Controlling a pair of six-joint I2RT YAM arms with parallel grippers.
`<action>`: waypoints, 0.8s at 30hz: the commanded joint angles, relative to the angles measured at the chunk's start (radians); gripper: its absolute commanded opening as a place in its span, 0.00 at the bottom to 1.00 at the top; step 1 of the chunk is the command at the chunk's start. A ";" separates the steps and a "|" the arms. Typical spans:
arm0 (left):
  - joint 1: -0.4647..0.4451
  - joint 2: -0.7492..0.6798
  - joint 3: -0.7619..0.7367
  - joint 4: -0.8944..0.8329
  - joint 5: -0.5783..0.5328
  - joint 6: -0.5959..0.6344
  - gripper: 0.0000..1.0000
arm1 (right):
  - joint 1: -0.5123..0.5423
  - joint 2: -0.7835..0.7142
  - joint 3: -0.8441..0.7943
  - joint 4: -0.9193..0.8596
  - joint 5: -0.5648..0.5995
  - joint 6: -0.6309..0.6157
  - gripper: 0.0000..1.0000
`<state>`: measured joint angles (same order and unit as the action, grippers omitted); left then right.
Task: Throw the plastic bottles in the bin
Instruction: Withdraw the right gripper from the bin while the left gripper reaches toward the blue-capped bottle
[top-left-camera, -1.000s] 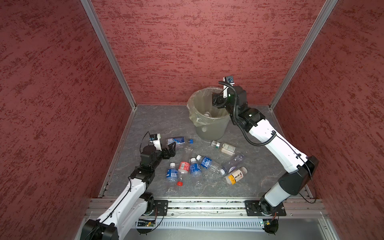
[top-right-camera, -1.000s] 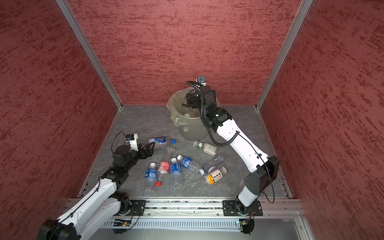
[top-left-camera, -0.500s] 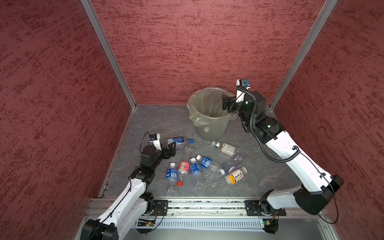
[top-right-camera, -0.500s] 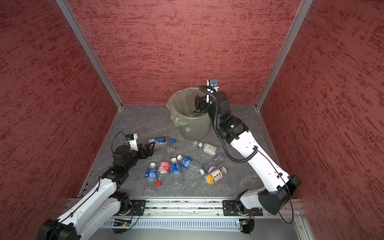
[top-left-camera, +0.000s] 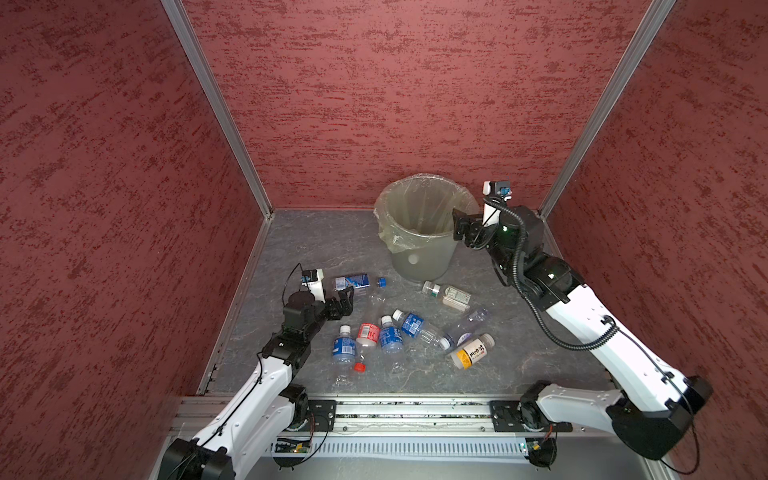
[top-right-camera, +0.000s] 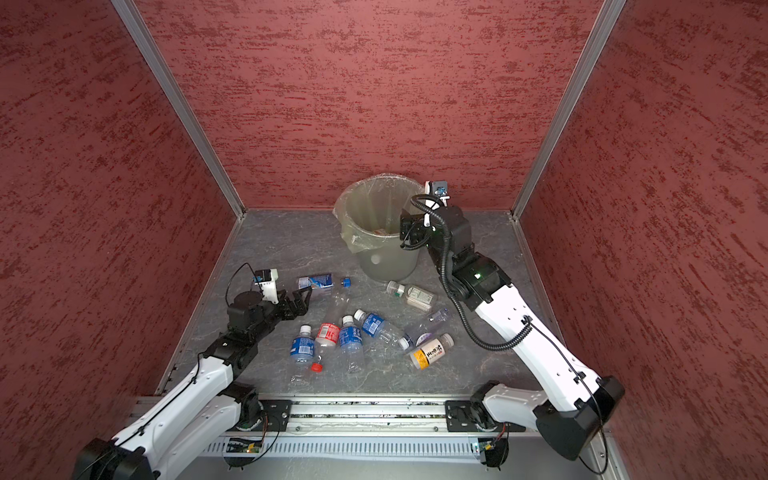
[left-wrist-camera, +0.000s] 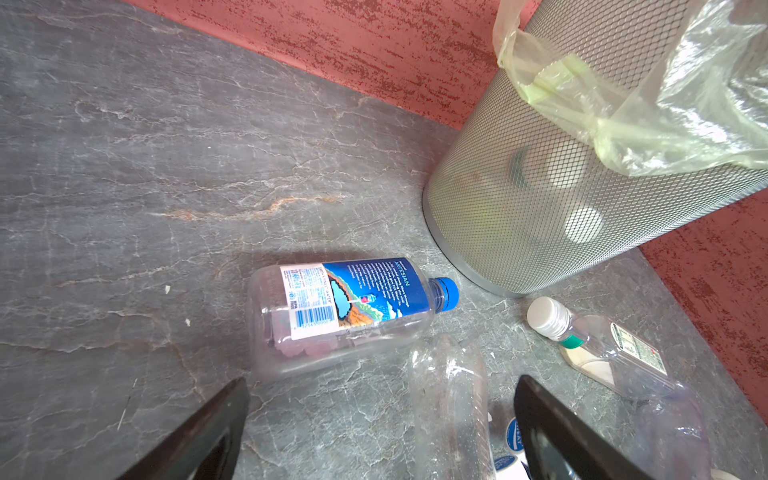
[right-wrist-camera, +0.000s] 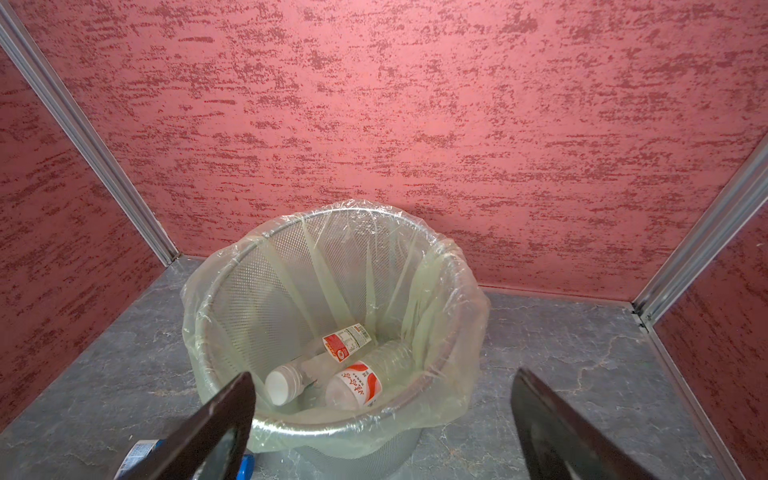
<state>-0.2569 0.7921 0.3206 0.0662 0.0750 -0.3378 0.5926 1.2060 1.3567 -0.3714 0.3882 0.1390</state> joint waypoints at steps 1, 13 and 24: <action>-0.022 -0.004 0.058 -0.043 -0.046 0.029 0.99 | -0.005 -0.051 -0.060 0.021 -0.002 0.032 0.96; -0.165 0.186 0.318 -0.280 -0.208 0.098 1.00 | -0.005 -0.185 -0.290 0.027 0.011 0.097 0.97; -0.206 0.540 0.627 -0.504 -0.290 0.232 1.00 | -0.005 -0.235 -0.383 -0.008 0.001 0.123 0.97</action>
<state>-0.4549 1.2858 0.8818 -0.3431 -0.1696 -0.1753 0.5926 0.9939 0.9836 -0.3710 0.3885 0.2367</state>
